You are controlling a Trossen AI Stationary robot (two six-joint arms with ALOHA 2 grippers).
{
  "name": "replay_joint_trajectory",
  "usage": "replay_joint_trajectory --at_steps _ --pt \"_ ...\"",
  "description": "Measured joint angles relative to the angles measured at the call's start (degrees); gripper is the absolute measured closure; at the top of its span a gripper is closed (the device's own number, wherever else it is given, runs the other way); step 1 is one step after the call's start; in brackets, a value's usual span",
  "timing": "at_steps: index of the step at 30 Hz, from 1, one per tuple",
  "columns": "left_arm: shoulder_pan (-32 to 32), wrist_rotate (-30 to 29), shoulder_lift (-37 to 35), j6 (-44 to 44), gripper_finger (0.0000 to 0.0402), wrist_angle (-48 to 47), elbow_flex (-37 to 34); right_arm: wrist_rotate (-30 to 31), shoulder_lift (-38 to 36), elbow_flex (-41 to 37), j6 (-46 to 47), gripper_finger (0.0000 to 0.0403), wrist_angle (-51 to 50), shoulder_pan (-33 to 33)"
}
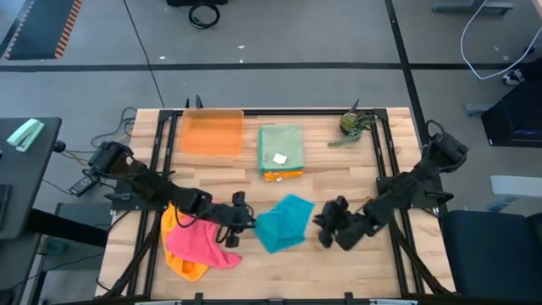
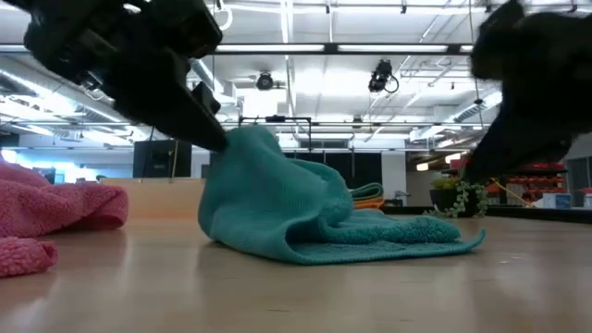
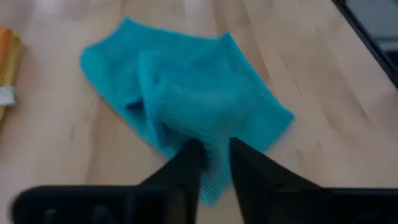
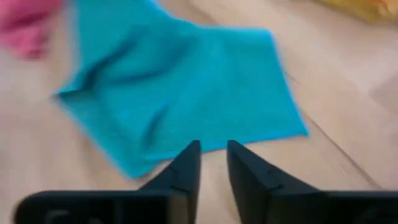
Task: Fold microfiber towels
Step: Fold the blue towel
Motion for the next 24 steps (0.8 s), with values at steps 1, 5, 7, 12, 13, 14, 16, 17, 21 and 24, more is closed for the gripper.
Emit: replay_joint_trajectory --at_steps 1,5,7,12,13,14,16,17,21,24 --pt "-0.34 0.09 -0.01 0.13 0.0291 -2.08 0.8 -2.06 0.41 0.0 1.1 0.0303 -0.42 -1.88" --pt "-1.54 0.15 -2.98 0.13 0.0224 -15.22 4.67 -5.54 0.8 0.0 1.04 0.0248 -1.84 -8.62" --pt "-2.2 0.05 -5.21 -0.14 0.0197 -24.02 7.27 -6.62 0.65 0.02 0.63 0.0228 -1.39 -11.39" --pt "-4.25 0.08 -8.72 -1.22 0.0165 -31.41 12.18 -10.1 2.37 -0.1 -1.59 0.0207 -1.34 -15.26" --pt "-4.56 0.05 -9.11 -0.65 0.0163 -29.57 12.11 -10.29 3.34 -0.18 -1.95 0.0206 -0.85 -15.6" --pt "-4.68 -0.41 -9.09 0.45 0.0163 -25.72 11.73 -10.96 4.26 -0.09 -2.28 0.0205 0.45 -15.89" --pt "-4.91 -1.76 -7.38 3.57 0.0166 -16.57 10.38 -11.24 5.76 -0.19 -2.56 0.0205 0.52 -16.1" --pt "-4.83 -2.28 -5.79 6.12 0.0169 -11.26 9.79 -10.92 6.62 -0.15 -2.66 0.0205 1.46 -16.14" --pt "-3.6 -4.45 1.97 18.05 0.0178 -3.43 9.66 -9.66 8.19 -0.07 -2.76 0.0205 2.89 -15.54" --pt "-0.75 -4.4 6.81 18.46 0.0179 -3.82 12.28 -9.12 8.14 -0.03 -2.47 0.0205 2.91 -15.02"
